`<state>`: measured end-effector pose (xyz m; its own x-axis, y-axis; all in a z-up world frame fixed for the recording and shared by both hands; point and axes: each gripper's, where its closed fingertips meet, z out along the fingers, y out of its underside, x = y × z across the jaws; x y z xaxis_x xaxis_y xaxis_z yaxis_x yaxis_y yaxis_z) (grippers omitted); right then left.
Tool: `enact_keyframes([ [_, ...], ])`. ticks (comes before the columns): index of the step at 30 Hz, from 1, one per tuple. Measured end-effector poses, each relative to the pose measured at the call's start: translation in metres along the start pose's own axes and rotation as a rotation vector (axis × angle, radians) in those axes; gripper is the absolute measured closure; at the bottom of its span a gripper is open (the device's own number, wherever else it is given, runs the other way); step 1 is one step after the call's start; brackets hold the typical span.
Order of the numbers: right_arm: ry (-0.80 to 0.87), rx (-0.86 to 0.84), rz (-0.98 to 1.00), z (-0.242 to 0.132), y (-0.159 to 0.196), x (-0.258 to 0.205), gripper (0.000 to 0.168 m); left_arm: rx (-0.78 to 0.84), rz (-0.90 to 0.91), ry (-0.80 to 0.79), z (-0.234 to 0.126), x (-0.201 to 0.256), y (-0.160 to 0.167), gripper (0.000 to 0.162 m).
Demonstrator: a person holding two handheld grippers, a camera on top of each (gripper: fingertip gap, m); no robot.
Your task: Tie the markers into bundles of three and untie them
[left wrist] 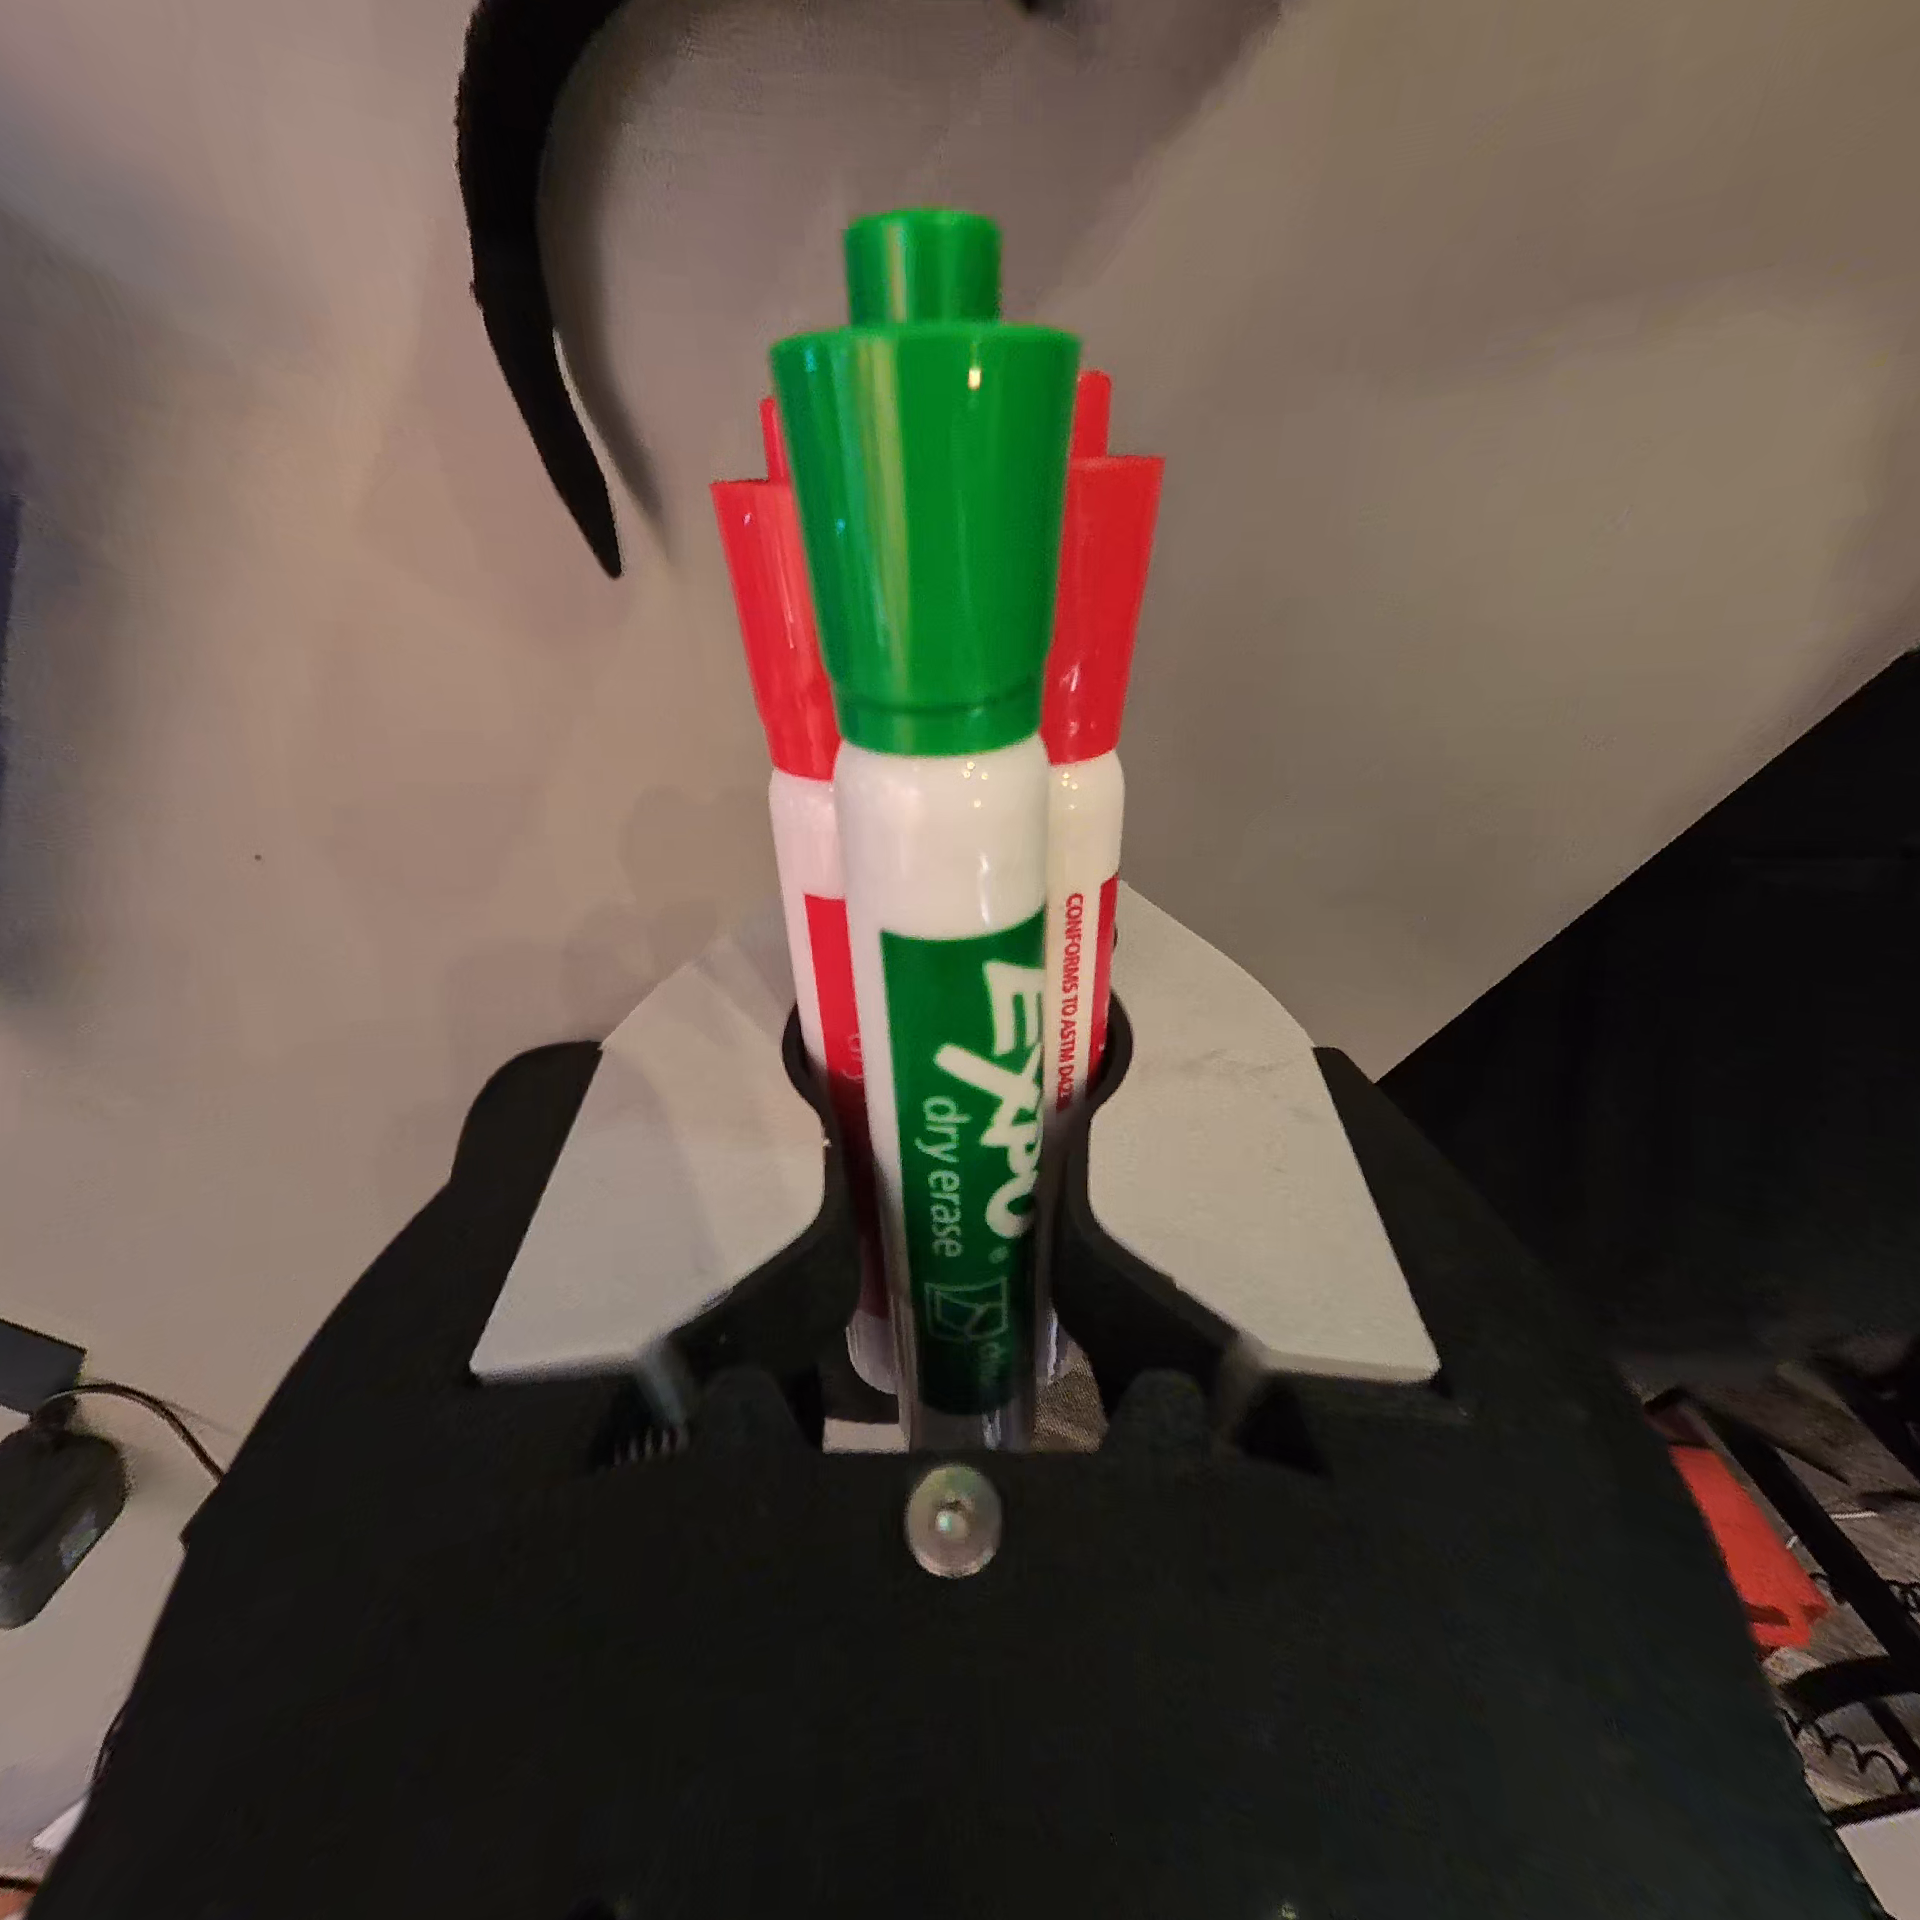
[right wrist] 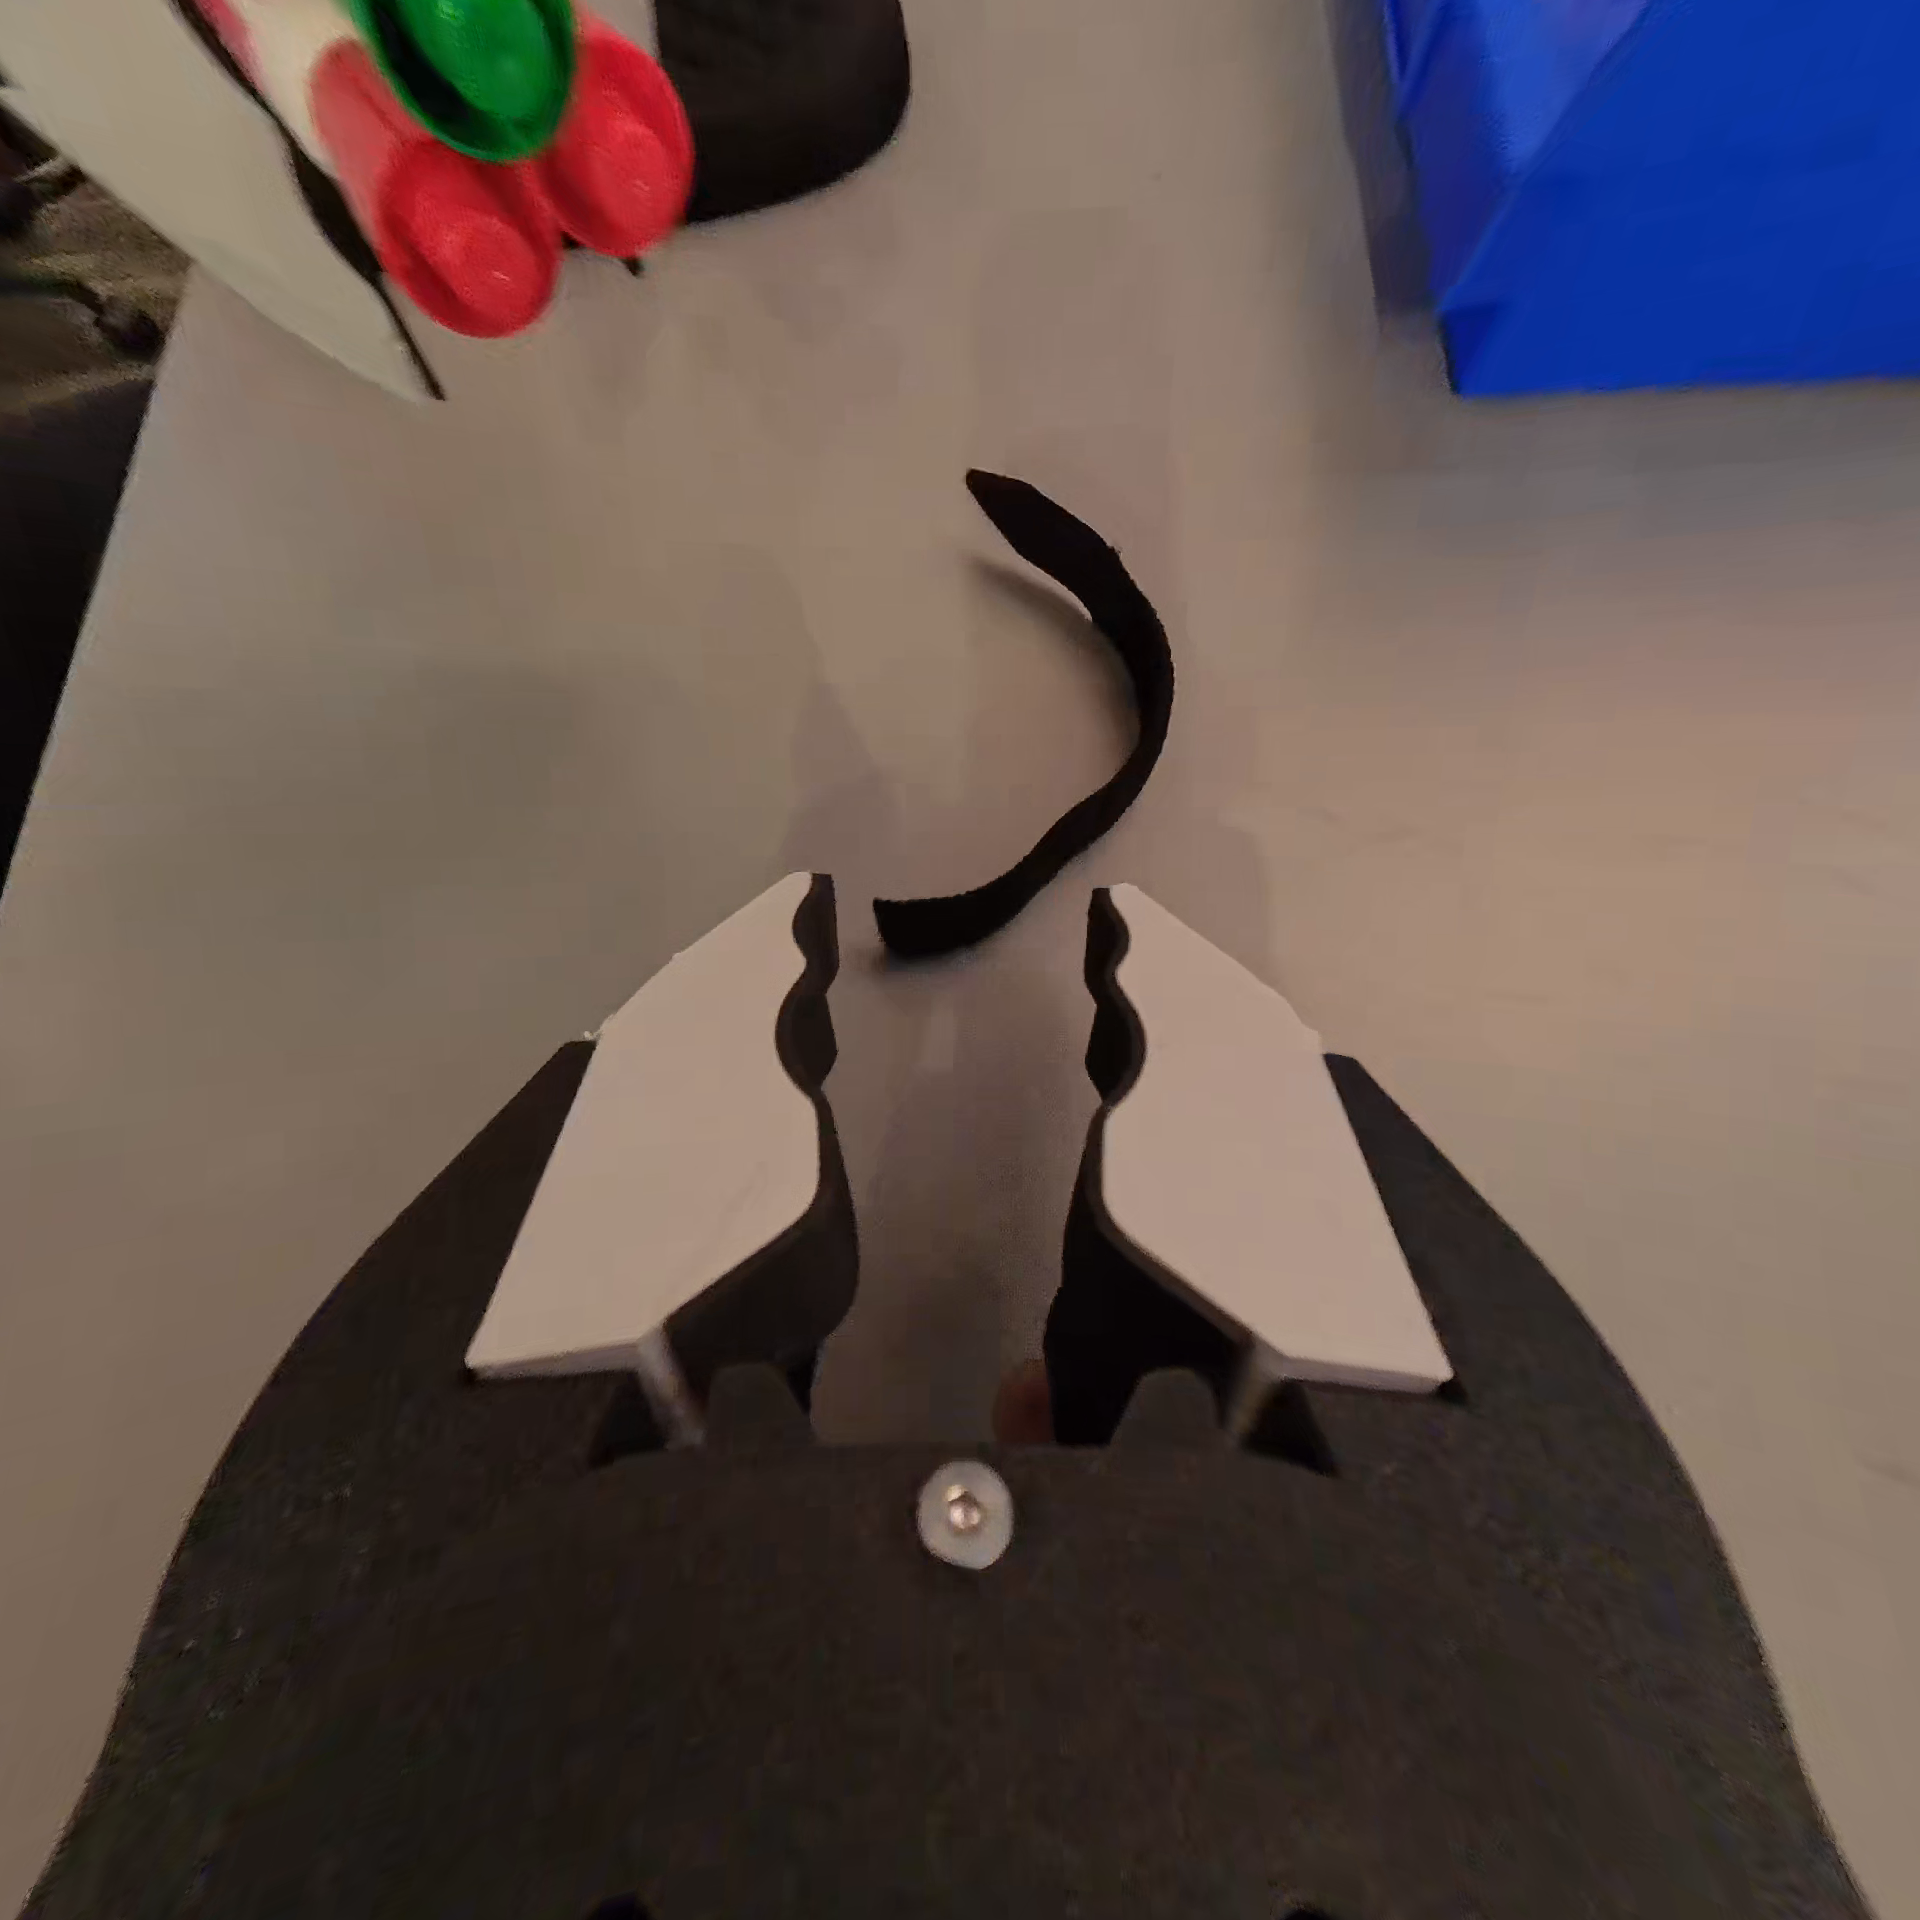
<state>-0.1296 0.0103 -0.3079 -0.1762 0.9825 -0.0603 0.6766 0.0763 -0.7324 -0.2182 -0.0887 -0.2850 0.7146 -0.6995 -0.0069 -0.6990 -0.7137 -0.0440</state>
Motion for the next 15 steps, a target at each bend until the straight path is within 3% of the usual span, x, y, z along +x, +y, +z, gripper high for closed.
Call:
enact_keyframes([
  [5,0.038,-0.091,0.017,0.018,0.007,0.008,0.122,-0.003,-0.027,-0.005,0.003,-0.003,0.009,0.119],
  [8,0.046,-0.115,0.004,0.024,0.009,0.010,0.140,0.002,-0.027,-0.001,0.004,-0.003,0.010,0.119],
  [10,0.044,-0.118,-0.011,0.025,0.009,0.011,0.160,0.004,-0.028,-0.009,0.005,-0.004,0.011,0.119],
  [15,0.033,-0.017,-0.061,0.013,-0.007,0.016,0.166,0.009,-0.030,0.003,0.003,-0.005,0.014,0.119],
])
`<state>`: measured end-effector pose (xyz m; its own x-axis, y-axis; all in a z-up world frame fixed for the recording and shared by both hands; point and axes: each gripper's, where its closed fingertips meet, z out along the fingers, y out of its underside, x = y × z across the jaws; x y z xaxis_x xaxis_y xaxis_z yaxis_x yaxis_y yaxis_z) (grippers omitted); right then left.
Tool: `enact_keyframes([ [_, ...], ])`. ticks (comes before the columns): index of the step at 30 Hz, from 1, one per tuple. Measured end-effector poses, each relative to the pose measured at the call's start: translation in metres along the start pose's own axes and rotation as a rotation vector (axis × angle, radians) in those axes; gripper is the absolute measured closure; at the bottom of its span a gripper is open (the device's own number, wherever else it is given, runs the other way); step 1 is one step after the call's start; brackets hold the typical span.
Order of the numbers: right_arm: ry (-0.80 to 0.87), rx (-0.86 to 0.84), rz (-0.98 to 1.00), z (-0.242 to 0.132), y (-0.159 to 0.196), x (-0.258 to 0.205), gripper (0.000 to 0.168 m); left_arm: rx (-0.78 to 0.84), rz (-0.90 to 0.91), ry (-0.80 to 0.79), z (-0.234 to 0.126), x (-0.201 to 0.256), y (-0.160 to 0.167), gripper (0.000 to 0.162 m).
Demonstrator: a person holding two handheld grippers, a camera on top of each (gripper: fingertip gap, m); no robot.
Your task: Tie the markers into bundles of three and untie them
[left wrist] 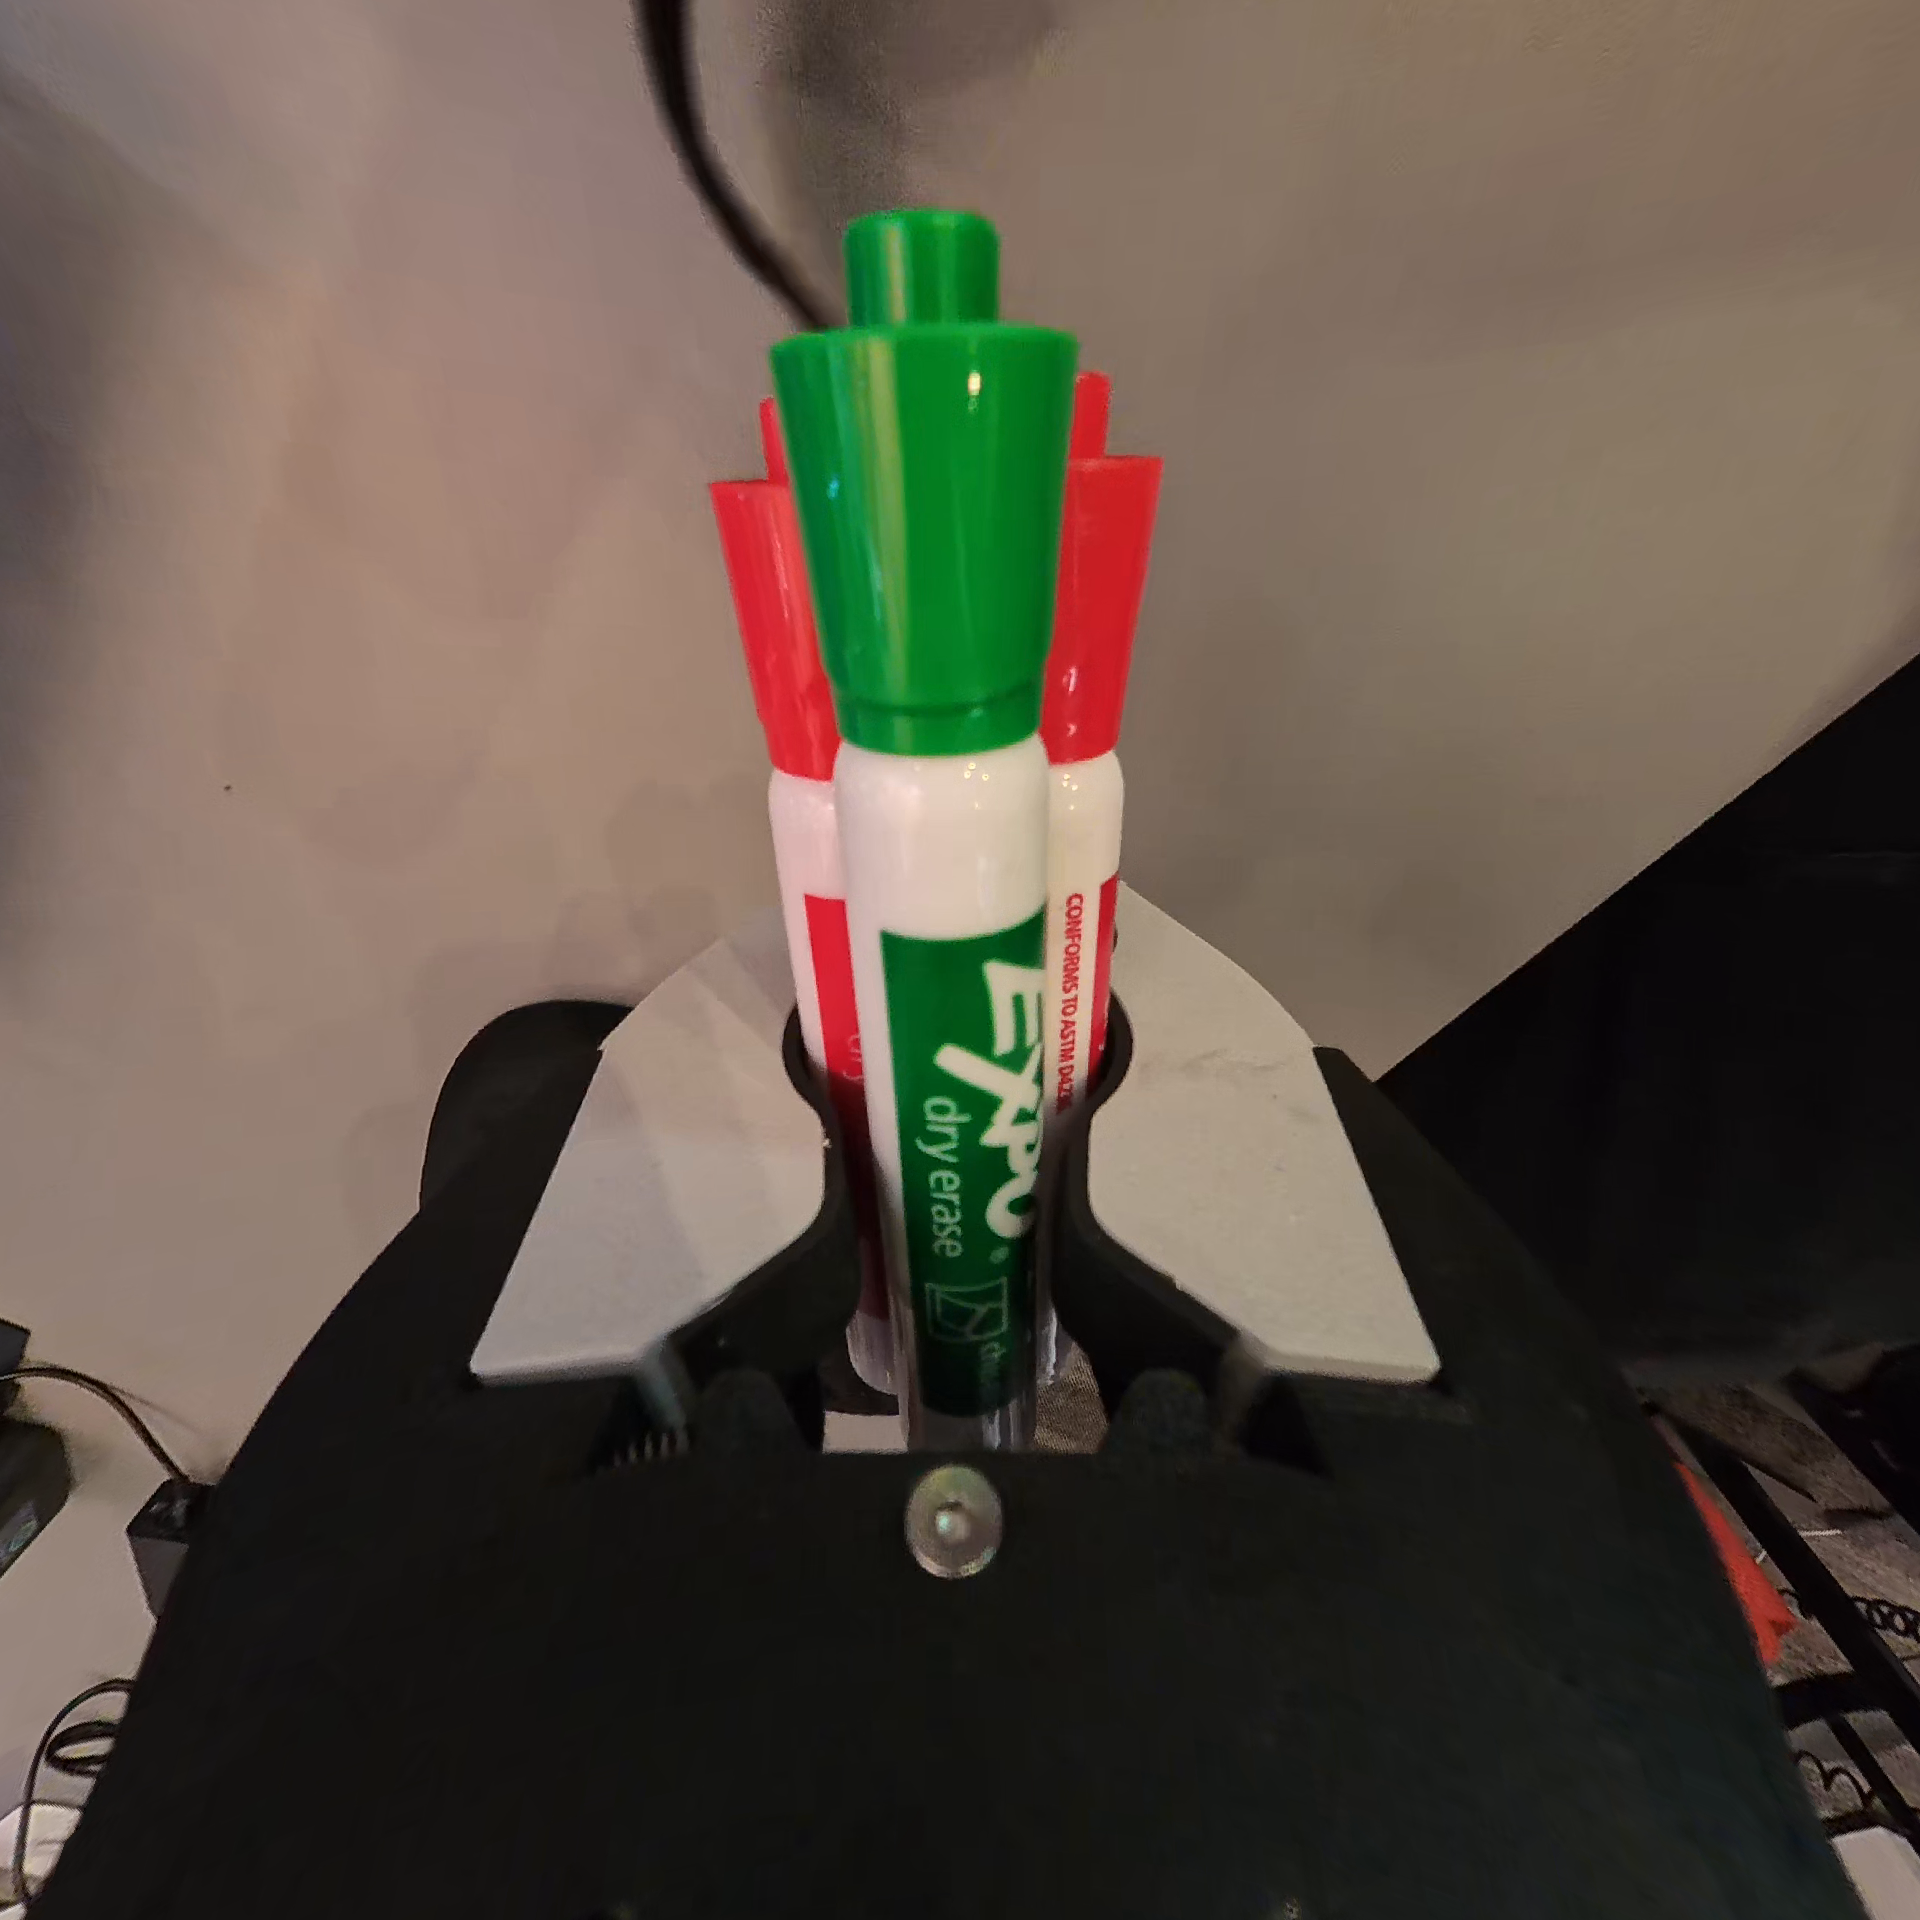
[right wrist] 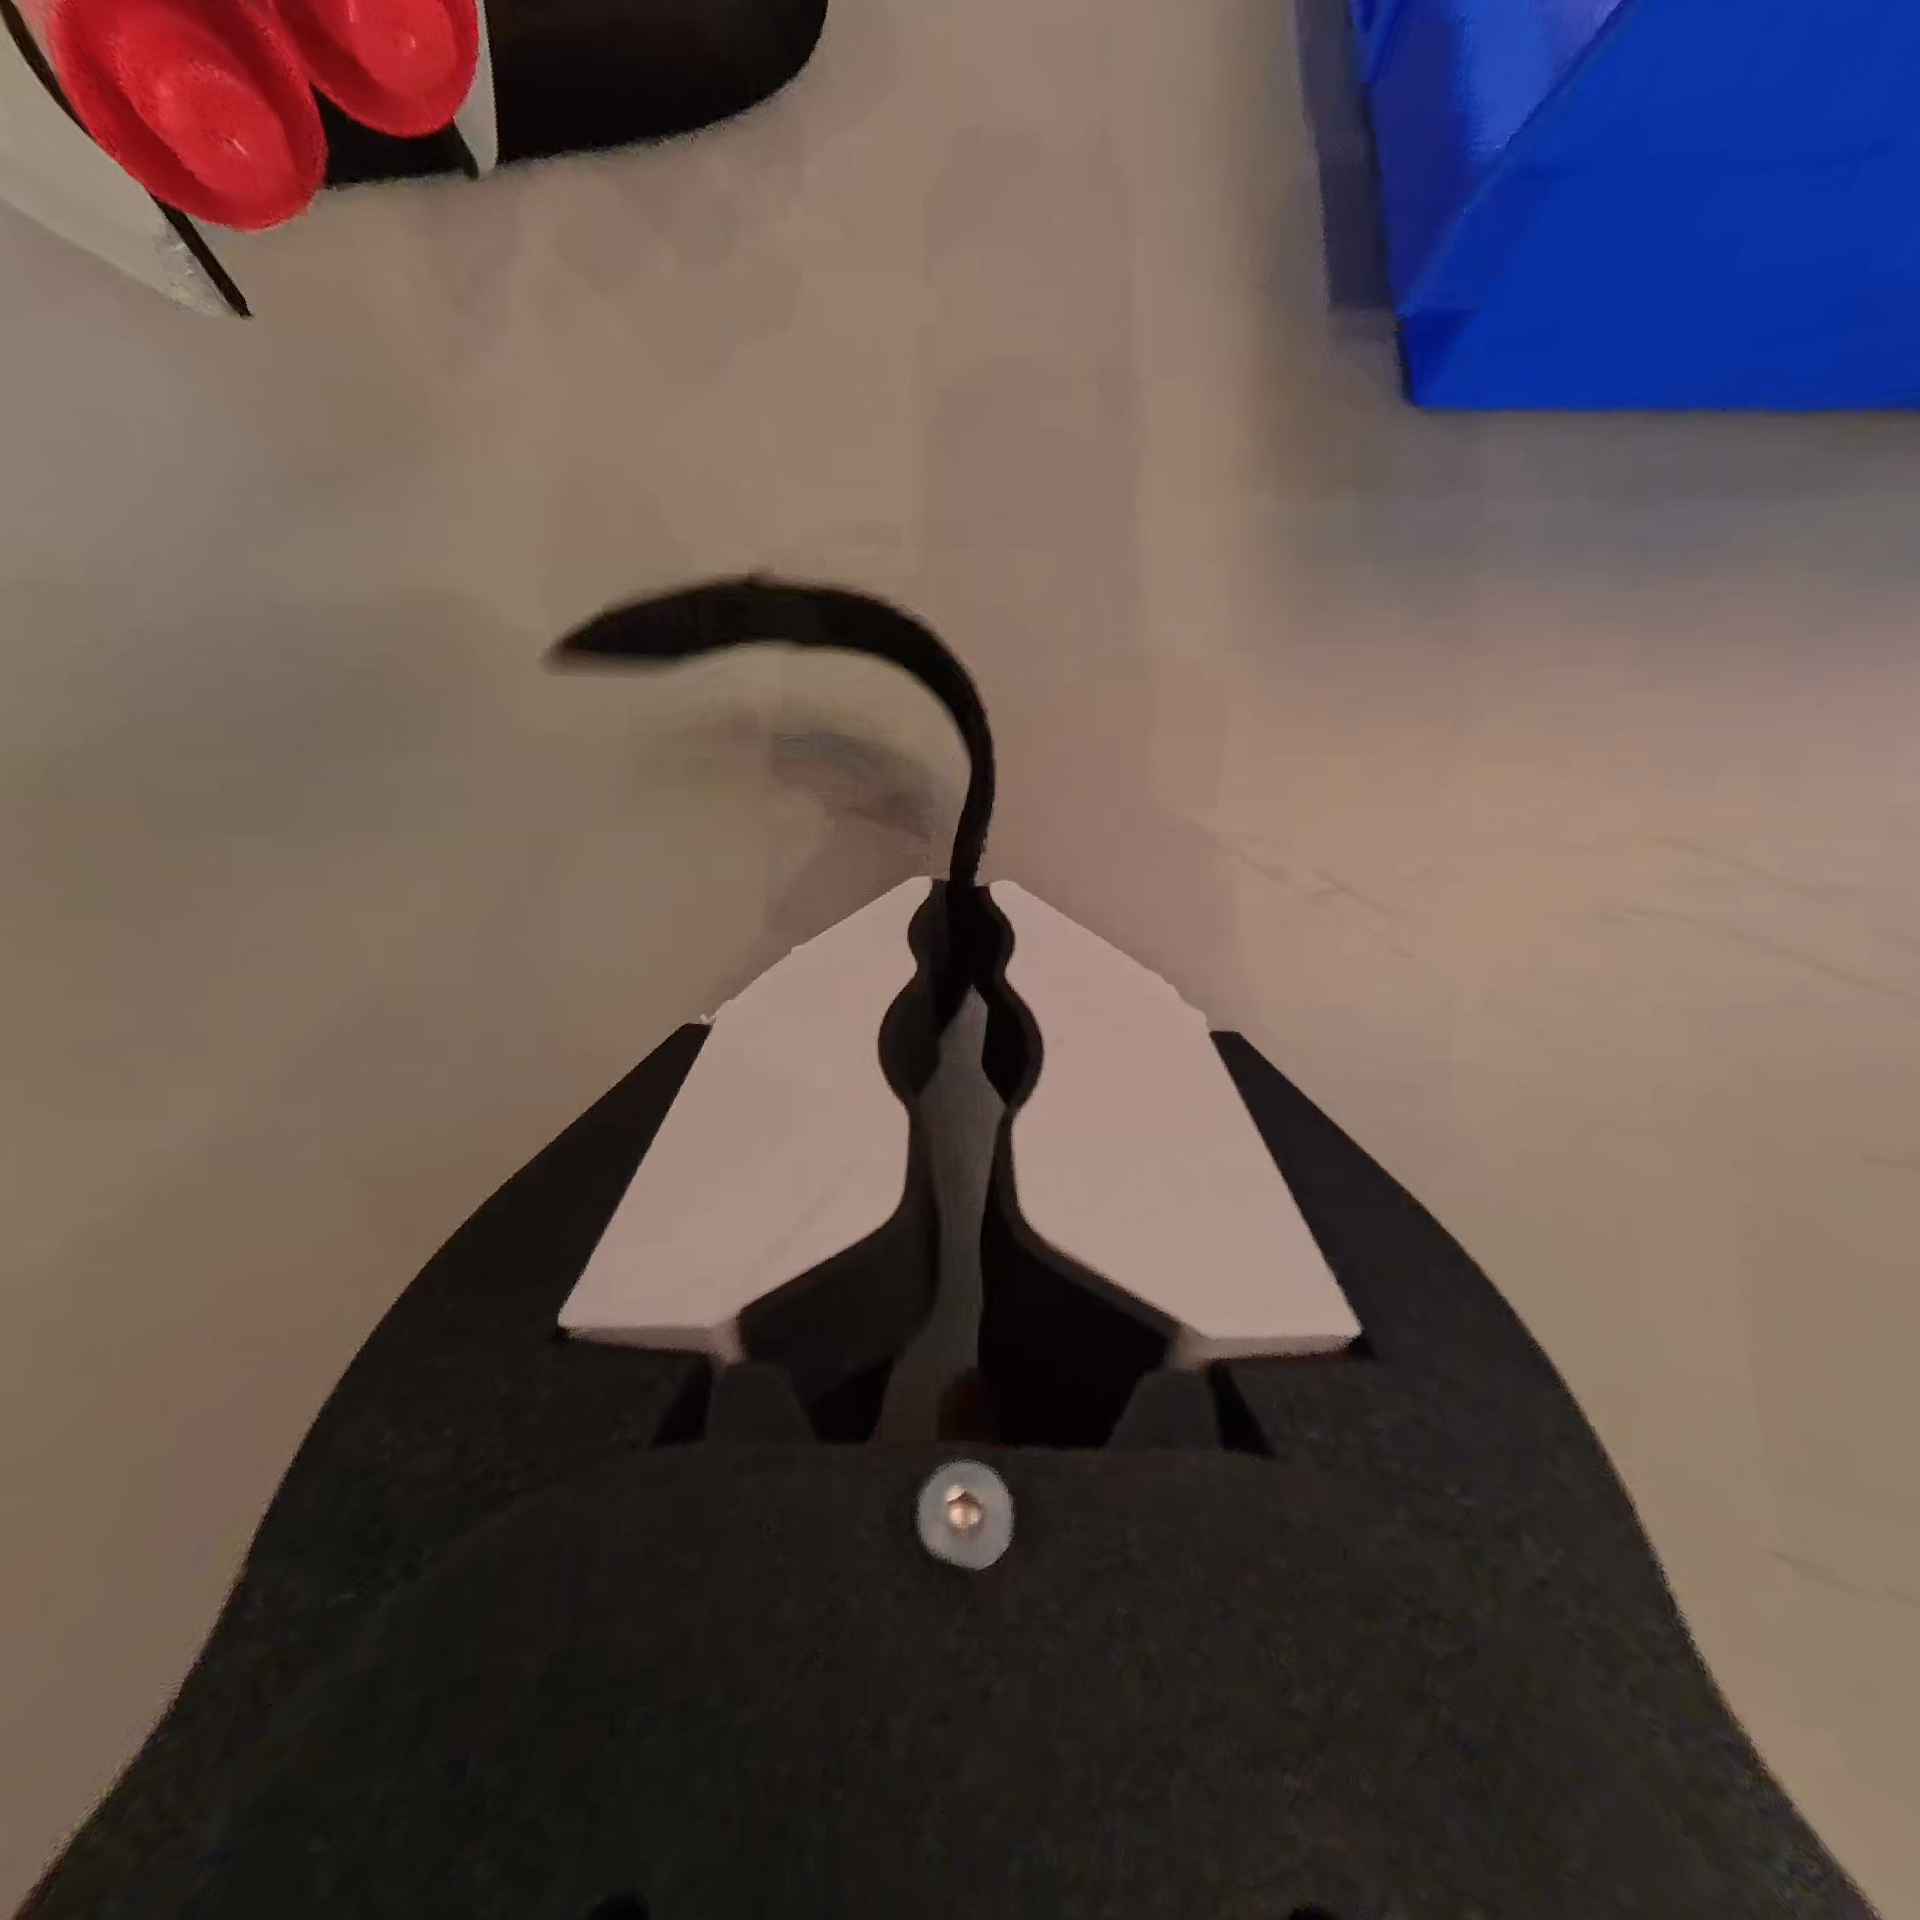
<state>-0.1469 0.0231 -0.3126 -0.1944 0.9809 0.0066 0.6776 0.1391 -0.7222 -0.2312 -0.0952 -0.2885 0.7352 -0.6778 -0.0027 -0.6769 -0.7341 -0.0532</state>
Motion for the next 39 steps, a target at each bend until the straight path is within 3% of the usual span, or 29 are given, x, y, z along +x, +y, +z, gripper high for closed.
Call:
enact_keyframes([
  [5,-0.037,0.191,-0.126,-0.032,-0.033,0.003,0.166,-0.012,0.005,-0.007,-0.008,-0.004,0.004,0.119],
  [13,-0.137,0.376,-0.383,-0.074,-0.054,-0.001,0.166,-0.012,0.012,0.002,-0.022,-0.006,0.001,0.119],
  [23,-0.194,0.581,-0.498,-0.092,-0.110,-0.030,0.166,0.000,0.090,0.034,-0.034,0.009,-0.019,0.119],
  [39,-0.202,0.653,-0.611,-0.104,-0.131,-0.037,0.166,0.037,0.199,-0.008,-0.083,0.023,-0.053,0.119],
])
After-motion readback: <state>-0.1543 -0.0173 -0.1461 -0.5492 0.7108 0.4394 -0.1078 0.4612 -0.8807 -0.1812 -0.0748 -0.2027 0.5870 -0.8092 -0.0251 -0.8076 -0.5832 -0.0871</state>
